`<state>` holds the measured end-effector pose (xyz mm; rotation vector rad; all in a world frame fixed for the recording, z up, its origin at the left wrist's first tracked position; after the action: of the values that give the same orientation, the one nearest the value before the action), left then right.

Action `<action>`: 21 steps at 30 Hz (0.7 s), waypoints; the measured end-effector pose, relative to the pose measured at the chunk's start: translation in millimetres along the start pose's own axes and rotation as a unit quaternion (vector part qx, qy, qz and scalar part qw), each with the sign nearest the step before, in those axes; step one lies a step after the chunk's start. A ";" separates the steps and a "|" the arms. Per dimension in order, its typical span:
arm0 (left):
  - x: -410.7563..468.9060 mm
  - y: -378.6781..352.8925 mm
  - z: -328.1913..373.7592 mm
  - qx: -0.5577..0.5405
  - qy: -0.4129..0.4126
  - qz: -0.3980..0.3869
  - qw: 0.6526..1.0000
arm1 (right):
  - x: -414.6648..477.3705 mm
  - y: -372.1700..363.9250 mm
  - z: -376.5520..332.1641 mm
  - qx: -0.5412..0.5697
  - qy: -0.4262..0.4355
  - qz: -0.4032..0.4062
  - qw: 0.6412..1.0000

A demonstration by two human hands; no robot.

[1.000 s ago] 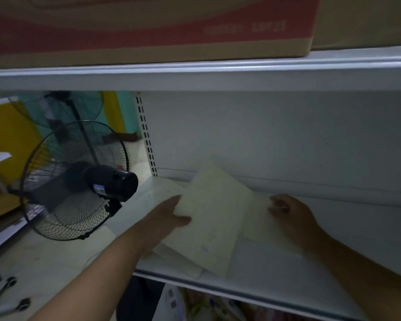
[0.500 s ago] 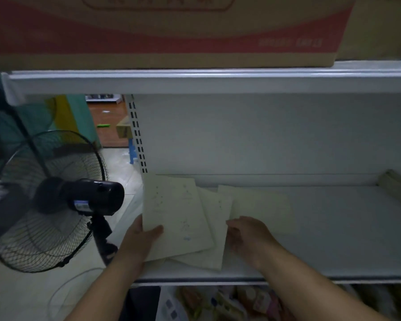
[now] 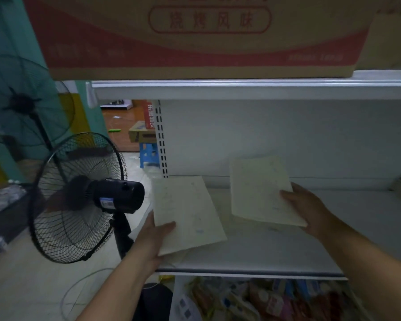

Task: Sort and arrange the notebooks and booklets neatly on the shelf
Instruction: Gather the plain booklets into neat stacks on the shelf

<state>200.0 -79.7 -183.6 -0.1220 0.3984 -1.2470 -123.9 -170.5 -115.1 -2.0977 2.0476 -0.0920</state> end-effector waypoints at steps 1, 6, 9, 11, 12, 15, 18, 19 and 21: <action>0.3 -3.2 -0.2 0.030 -0.002 0.001 1.000 | -1.1 -4.1 3.1 -0.010 -0.012 -0.018 1.000; -3.0 -33.6 -5.4 0.132 0.015 -0.028 0.991 | -11.7 -45.5 30.5 -0.082 -0.019 -0.075 0.994; -2.6 -46.9 -10.4 0.185 0.030 -0.027 0.982 | -14.9 -56.1 41.1 -0.100 -0.021 -0.078 0.992; -2.3 -54.4 -12.6 0.163 0.031 -0.045 0.985 | -15.9 -63.1 43.8 -0.097 -0.025 -0.095 0.990; -2.9 -55.9 -13.7 0.135 0.036 -0.054 0.989 | -17.6 -68.1 43.9 -0.098 -0.028 -0.110 0.989; -2.1 -47.7 -8.3 0.068 0.040 -0.052 0.995 | -19.7 -75.3 41.8 -0.125 -0.032 -0.090 0.988; 0.6 -28.2 15.9 0.040 0.009 -0.043 0.998 | -13.1 -66.9 51.2 -0.108 -0.053 0.012 0.993; 0.2 -18.4 25.7 0.040 -0.003 -0.039 0.998 | -12.7 -69.4 57.4 -0.105 -0.069 0.021 0.992; -1.6 6.8 41.1 0.048 -0.022 -0.020 0.998 | -18.1 -81.6 76.9 -0.085 -0.128 0.009 0.988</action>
<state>220.4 -81.2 -147.3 -0.0756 0.2993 -1.2992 -29.9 -143.2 -172.7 -2.0600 1.9792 0.3478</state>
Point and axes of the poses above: each hand's wrist, its own x-axis towards the middle knuckle, its own y-axis out of the back of the hand, z = x × y, the point moved 9 cm from there along x, towards the middle knuckle, and after that the axes turned 2 degrees about x, right-handed, at the moved point
